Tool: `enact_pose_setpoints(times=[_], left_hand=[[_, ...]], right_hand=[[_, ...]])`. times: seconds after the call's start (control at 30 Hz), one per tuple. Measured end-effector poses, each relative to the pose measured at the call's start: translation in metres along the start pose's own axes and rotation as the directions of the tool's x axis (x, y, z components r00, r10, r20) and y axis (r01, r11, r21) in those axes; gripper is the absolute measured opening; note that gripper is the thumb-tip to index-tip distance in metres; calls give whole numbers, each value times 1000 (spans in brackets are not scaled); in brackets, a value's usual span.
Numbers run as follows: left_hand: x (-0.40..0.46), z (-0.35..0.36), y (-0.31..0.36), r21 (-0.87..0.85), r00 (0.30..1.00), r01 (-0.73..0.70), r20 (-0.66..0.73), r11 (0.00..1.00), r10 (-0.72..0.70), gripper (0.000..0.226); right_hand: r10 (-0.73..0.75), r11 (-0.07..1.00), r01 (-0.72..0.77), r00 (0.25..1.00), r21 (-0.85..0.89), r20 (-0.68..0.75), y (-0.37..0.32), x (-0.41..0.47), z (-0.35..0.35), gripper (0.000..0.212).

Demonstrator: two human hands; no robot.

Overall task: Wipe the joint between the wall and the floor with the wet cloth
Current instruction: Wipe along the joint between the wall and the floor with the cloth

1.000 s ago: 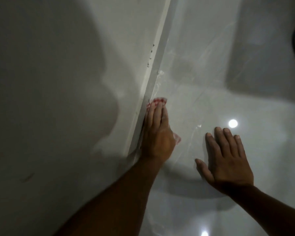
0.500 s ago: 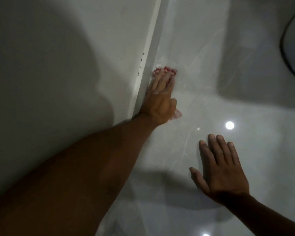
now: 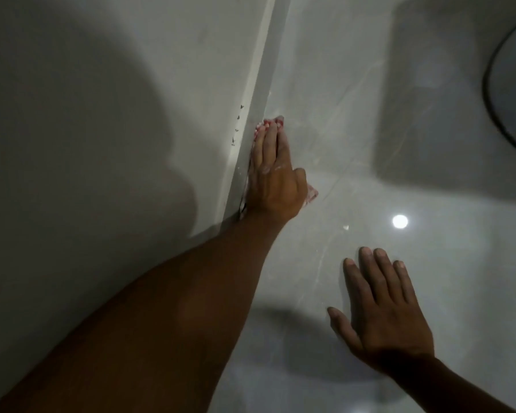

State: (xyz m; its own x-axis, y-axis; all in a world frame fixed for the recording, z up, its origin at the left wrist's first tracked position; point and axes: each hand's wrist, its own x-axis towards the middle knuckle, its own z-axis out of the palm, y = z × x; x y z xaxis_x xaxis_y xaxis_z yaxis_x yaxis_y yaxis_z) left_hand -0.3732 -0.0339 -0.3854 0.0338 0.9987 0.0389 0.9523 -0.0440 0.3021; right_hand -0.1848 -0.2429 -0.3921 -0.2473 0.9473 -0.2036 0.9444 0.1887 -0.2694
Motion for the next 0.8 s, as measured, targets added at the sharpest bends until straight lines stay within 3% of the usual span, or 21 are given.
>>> enact_pose_setpoints(times=[0.2, 0.47, 0.7, 0.8], left_hand=[[57, -1, 11, -20, 999, -14, 46, 1000, 15, 72], [56, -18, 0, -135, 974, -138, 162, 981, 159, 65], [-37, -12, -6, -47, 943, -255, 210, 966, 260, 65], [-74, -6, -6, 103, 971, -196, 159, 975, 178, 70]], right_hand=[[-23, 1000, 22, 1000, -10, -7, 2, -1, 3, 86], [-10, 1000, 11, 999, 19, -34, 2, 0, -1, 84], [-3, 1000, 3, 1000, 25, -18, 0, -1, -2, 85], [7, 1000, -7, 1000, 7, -11, 0, 0, -2, 86]])
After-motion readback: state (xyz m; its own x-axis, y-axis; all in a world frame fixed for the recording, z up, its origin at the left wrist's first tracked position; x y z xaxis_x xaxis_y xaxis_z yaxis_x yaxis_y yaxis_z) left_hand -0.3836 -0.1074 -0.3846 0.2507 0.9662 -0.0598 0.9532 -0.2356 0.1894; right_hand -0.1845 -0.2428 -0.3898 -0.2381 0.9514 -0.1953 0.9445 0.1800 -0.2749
